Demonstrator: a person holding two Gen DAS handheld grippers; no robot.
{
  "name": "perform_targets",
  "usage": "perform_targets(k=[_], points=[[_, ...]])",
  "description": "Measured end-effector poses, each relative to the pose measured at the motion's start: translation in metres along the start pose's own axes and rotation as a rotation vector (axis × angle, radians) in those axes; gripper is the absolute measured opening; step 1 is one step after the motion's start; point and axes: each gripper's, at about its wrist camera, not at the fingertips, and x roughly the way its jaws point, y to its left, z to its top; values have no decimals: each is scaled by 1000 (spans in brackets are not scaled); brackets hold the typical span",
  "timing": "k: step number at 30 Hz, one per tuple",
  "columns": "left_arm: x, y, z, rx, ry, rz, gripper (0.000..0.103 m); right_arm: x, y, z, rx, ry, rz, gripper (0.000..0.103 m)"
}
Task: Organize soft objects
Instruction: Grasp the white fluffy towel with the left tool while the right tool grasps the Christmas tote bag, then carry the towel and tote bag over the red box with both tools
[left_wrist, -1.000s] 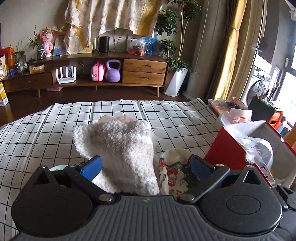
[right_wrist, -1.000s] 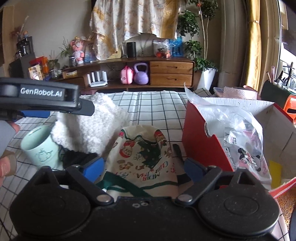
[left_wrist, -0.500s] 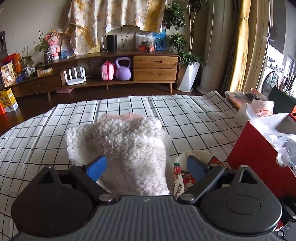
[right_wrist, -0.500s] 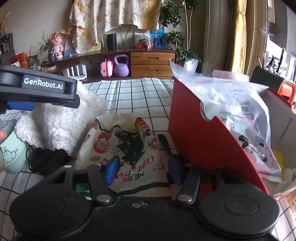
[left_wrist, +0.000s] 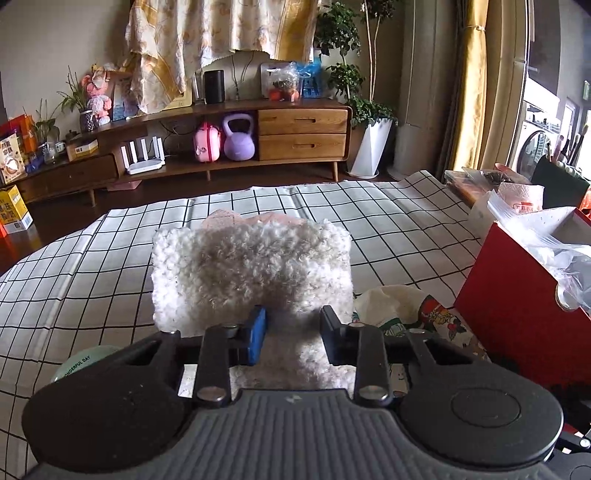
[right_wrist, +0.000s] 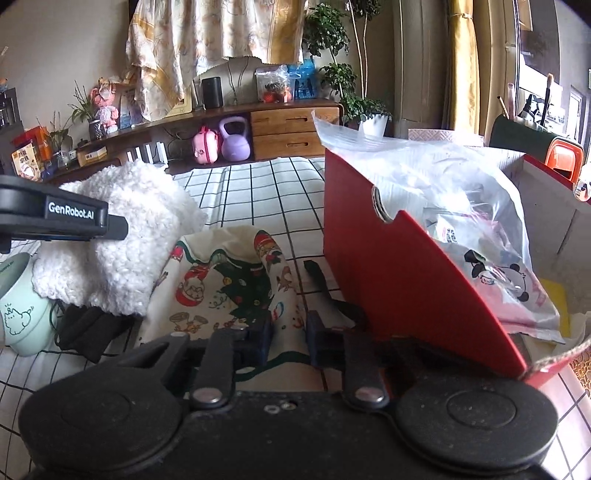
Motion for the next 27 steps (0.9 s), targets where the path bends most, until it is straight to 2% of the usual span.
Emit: perform_targets(k=[1, 5, 14, 27], points=[[-1, 0, 0, 4, -2, -3, 16, -1, 1, 0, -4, -6, 6, 14], [-6, 0, -2, 17, -17, -13, 9, -13, 0, -1, -12, -43, 31, 8], [-44, 5, -1, 7, -83, -80, 7, -52, -7, 4, -26, -117, 96, 5], [-109, 6, 3, -32, -117, -167, 7, -123, -44, 19, 43, -185, 143, 4]])
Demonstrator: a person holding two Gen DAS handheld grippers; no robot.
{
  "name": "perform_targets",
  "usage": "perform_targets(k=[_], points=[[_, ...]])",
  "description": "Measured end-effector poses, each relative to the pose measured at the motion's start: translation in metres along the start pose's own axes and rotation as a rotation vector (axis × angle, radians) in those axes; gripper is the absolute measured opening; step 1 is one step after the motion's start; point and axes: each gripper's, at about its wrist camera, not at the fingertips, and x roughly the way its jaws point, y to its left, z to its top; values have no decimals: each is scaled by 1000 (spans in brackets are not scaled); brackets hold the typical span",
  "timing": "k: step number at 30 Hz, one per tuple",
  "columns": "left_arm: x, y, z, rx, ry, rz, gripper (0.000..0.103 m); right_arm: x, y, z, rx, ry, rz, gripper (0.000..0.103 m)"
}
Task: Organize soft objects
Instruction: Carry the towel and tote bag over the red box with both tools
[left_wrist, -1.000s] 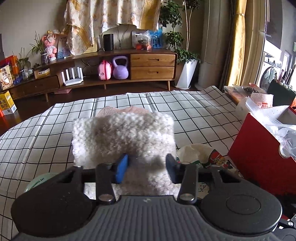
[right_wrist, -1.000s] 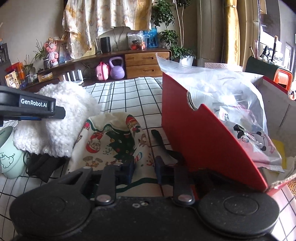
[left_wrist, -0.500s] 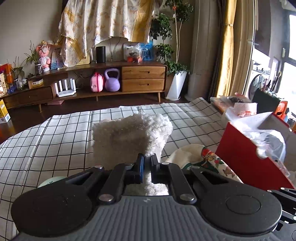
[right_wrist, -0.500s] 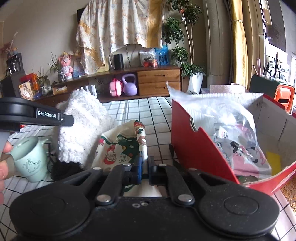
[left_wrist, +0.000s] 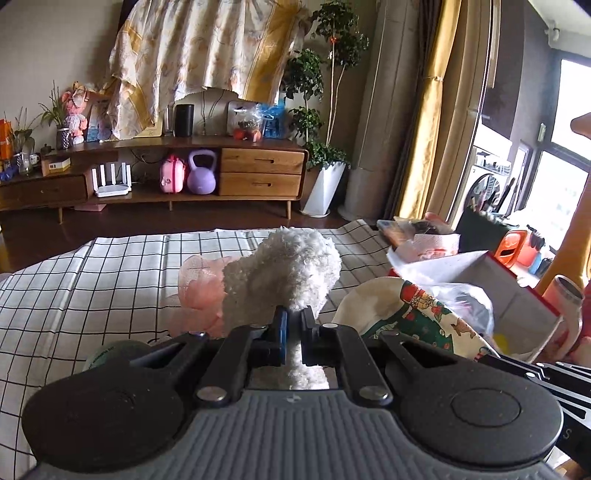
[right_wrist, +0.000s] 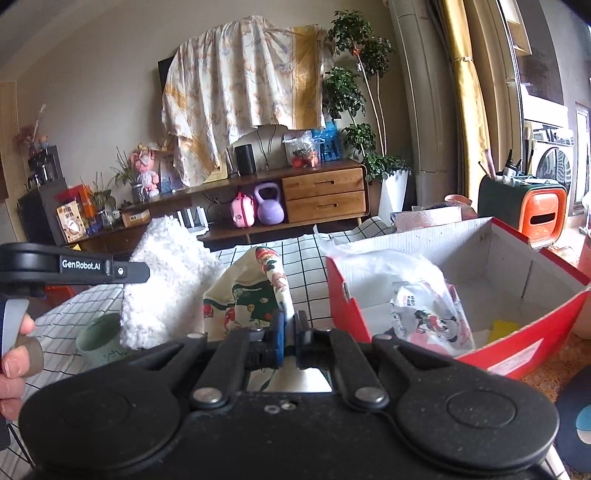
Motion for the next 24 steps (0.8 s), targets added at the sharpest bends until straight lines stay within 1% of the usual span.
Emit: perform_targets(k=[6, 10, 15, 24], points=[[-26, -9, 7, -28, -10, -48, 7, -28, -12, 14, 4, -32, -4, 4], [-43, -20, 17, -37, -29, -84, 7, -45, -24, 30, 21, -60, -13, 4], [-61, -42, 31, 3, -78, -119, 7, -57, -46, 51, 64, -84, -32, 4], [-67, -87, 55, 50, -115, -199, 7, -71, -92, 82, 59, -162, -148, 4]])
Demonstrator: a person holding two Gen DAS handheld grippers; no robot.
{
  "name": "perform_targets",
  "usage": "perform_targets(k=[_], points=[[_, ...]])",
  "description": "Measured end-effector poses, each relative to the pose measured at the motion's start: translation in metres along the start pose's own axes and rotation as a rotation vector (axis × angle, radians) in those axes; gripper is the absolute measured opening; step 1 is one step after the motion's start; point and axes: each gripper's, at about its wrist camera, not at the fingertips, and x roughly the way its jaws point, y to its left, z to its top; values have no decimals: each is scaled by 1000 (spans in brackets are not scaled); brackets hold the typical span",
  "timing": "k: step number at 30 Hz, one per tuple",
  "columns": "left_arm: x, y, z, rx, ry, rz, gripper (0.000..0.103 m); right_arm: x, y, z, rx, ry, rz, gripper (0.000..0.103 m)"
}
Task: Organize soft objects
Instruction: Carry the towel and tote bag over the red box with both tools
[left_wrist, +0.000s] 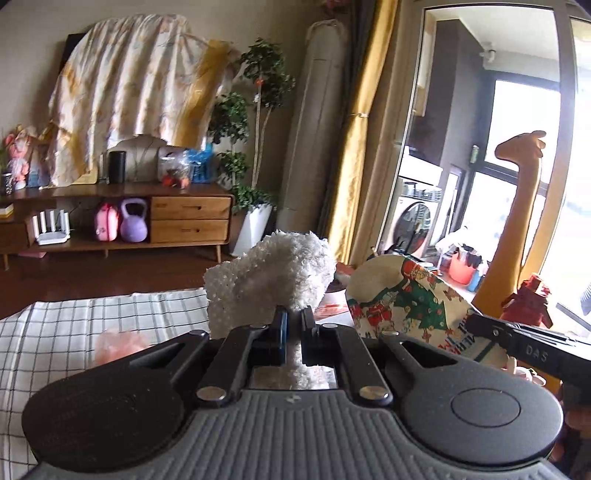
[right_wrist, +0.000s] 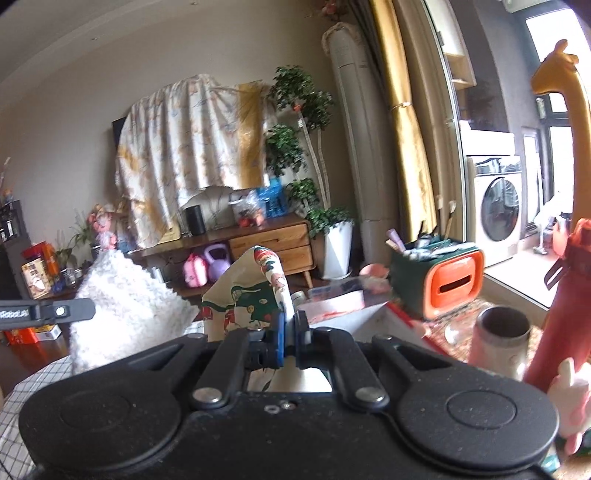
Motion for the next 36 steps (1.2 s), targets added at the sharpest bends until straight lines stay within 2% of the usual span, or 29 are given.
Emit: perform_targets(k=[6, 14, 25, 30, 36], points=[[16, -33, 3, 35, 3, -65, 7, 12, -32, 10, 20, -33, -81, 4], [54, -63, -7, 32, 63, -149, 7, 47, -59, 15, 9, -15, -166, 4], [107, -83, -11, 1, 107, -231, 7, 107, -71, 7, -10, 186, -212, 5], [132, -82, -21, -20, 151, -239, 7, 129, -71, -4, -41, 254, -238, 5], [155, -77, -38, -23, 206, -228, 7, 154, -65, -16, -72, 335, -228, 5]])
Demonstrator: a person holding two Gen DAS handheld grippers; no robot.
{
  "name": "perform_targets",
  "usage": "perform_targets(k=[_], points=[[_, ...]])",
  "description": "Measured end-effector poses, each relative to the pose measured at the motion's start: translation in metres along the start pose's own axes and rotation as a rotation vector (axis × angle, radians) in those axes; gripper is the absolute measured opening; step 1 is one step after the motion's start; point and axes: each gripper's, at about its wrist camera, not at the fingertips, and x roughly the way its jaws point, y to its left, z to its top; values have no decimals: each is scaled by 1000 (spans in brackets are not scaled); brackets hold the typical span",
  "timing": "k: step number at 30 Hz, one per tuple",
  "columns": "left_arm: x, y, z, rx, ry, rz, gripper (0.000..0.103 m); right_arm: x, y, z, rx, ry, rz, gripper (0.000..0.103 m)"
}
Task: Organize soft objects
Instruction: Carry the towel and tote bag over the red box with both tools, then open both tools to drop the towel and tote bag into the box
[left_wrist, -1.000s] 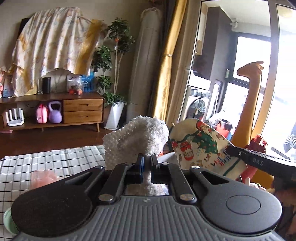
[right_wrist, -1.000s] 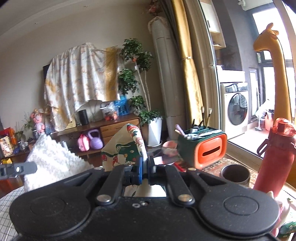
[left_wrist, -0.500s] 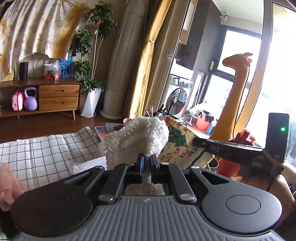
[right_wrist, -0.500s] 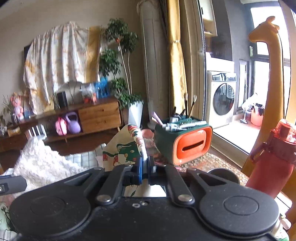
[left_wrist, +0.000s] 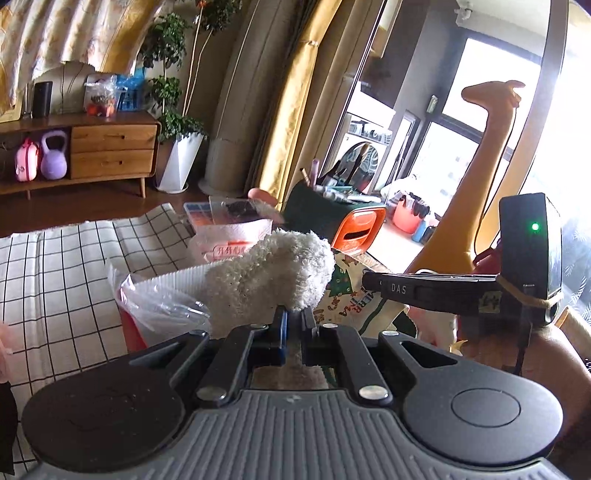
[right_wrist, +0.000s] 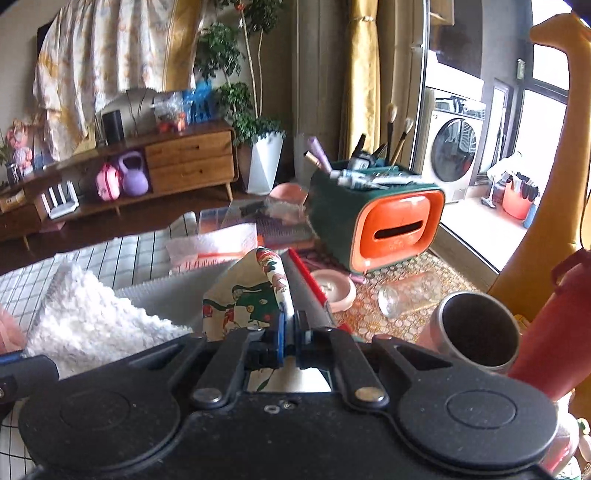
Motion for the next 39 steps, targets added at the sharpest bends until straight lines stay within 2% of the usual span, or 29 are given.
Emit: perform_targets(k=[13, 27, 29, 33, 39], points=[[32, 22, -21, -4, 81, 49, 7, 34, 9, -16, -30, 73, -4, 5], [57, 28, -39, 9, 184, 34, 7, 48, 8, -28, -33, 113, -16, 7], [56, 28, -39, 4, 185, 39, 7, 46, 8, -28, -33, 115, -16, 14], [52, 25, -37, 2, 180, 50, 7, 38, 9, -28, -31, 104, -10, 18], [42, 22, -34, -13, 168, 49, 10, 23, 11, -27, -45, 86, -2, 34]])
